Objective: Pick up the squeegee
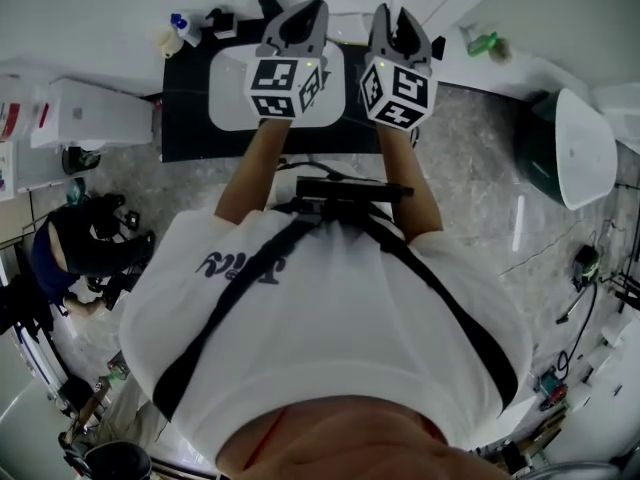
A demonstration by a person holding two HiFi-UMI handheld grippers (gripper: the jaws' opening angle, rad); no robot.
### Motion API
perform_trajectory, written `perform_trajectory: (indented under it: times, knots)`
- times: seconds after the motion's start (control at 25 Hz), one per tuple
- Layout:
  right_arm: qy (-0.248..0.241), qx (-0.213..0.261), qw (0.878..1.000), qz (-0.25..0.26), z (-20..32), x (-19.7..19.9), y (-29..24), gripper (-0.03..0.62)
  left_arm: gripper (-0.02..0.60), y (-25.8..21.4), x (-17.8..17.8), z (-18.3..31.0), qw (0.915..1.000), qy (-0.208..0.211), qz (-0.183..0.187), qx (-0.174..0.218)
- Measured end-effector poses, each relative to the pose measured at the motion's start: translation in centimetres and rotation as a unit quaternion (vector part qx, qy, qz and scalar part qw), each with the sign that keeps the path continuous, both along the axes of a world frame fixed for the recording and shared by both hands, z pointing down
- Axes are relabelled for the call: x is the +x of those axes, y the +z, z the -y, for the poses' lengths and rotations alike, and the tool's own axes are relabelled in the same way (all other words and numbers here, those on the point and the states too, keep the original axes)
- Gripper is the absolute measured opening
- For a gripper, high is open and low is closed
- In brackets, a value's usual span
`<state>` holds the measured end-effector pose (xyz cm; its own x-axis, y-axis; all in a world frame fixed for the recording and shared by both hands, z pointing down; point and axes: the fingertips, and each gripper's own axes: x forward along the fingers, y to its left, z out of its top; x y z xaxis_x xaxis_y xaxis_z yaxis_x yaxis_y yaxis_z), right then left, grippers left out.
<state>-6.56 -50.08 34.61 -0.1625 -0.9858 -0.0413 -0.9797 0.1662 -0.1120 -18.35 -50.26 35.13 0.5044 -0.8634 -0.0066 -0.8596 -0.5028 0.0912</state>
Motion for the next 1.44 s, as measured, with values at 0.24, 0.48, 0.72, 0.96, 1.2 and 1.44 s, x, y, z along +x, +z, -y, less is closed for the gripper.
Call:
perform_trajectory:
  times: [0.24, 0.48, 0.72, 0.96, 1.2, 1.44]
  knots:
    - [0.008, 0.027, 1.000, -0.002, -0.8, 0.6, -1.8, 0.094, 0.015, -1.4, 0.1, 0.0, 0.9998, 0.001, -0.003, 0.018]
    - [0.017, 0.014, 1.000, -0.012, -0.6, 1.5, -1.2, 0.094, 0.015, -1.3, 1.2, 0.1, 0.9998, 0.004, -0.005, 0.017]
    - [0.024, 0.020, 0.999, -0.016, -0.6, 1.8, -1.6, 0.094, 0.015, -1.2, 2.2, -0.1, 0.9997, 0.016, -0.003, 0.017]
    - [0.028, 0.014, 0.999, -0.013, -0.8, 2.3, -1.2, 0.094, 0.015, -1.7, 2.3, -0.4, 0.9995, 0.019, -0.021, 0.015]
    - [0.029, 0.011, 0.999, -0.015, -1.2, 2.6, -0.9, 0.094, 0.015, -1.1, 2.6, -0.8, 0.9995, 0.020, -0.025, 0.009]
    - [0.025, 0.008, 1.000, -0.016, -1.3, 2.1, -0.3, 0.094, 0.015, -0.5, 2.2, -0.9, 0.9995, 0.017, -0.025, 0.006]
